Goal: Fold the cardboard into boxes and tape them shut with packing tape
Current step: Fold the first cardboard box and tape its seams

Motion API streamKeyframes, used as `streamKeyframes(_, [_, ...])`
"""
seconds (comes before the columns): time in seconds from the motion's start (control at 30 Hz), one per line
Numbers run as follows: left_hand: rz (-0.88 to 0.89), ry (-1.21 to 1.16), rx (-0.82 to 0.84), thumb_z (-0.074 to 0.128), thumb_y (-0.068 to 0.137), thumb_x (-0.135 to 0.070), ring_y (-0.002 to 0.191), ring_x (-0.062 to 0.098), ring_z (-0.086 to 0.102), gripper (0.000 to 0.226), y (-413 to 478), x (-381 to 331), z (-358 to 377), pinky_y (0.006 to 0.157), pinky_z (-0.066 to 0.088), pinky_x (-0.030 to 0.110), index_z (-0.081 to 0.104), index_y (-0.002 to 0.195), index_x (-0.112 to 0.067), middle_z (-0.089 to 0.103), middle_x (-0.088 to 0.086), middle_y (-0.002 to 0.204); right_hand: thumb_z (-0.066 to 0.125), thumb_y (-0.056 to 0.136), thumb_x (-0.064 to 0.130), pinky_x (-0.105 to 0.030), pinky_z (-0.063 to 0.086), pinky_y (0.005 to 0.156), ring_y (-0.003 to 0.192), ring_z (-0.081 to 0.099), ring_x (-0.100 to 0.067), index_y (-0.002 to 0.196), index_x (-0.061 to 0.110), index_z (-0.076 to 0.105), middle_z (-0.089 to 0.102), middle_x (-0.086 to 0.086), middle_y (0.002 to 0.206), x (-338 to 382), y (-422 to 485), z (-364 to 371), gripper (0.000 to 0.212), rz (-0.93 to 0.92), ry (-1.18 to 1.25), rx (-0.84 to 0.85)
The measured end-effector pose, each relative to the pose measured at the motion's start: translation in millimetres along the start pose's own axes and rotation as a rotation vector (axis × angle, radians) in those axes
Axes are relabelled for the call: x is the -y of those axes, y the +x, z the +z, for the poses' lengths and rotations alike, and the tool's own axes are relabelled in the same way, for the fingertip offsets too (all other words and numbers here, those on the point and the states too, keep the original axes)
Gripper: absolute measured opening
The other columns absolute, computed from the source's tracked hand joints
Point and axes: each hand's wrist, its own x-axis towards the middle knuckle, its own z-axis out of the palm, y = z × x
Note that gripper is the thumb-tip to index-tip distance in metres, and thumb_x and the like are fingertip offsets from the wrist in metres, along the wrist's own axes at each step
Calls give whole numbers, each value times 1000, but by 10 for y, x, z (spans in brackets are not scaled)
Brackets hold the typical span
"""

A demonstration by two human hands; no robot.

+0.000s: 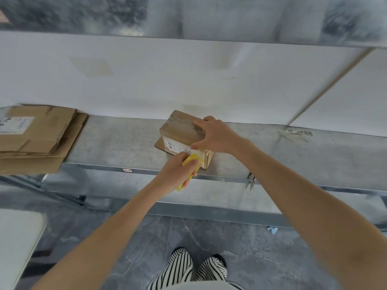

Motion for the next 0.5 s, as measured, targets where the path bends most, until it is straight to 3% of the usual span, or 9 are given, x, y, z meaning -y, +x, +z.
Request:
streamKeyframes(0.07, [-5,18,16,49,89,-29,35,7,42,23,-1,54,47,49,40,26,49,76,-11,51,-9,43,69,76,46,-38,40,96,119,41,-27,144,24,32,40,-5,134,-63,-15,-29,80,-1,-7,18])
streamKeyframes(0.17, [-17,58,-45,51,93,-35,39,6,46,27,-19,106,138,43,39,17,48,79,-12,54,-1,61,69,76,46,-40,40,99,119,41,-26,145,23,32,39,-4,136,-126,-35,-35,81,1,-3,26])
streamKeyframes(0.33, [110,-32,-102,47,97,-35,41,7,46,25,53,22,256,41,40,16,43,119,-23,62,13,88,69,79,41,-46,28,110,135,24,-25,148,28,27,25,2,151,-271,-18,-104,82,32,68,86])
streamKeyframes(0.5, [93,-78,-98,41,100,-32,39,9,43,26,149,-37,376,44,38,19,57,119,-24,58,3,75,58,86,53,-54,10,115,144,8,-22,148,36,21,13,5,158,-327,-133,-176,74,60,11,53])
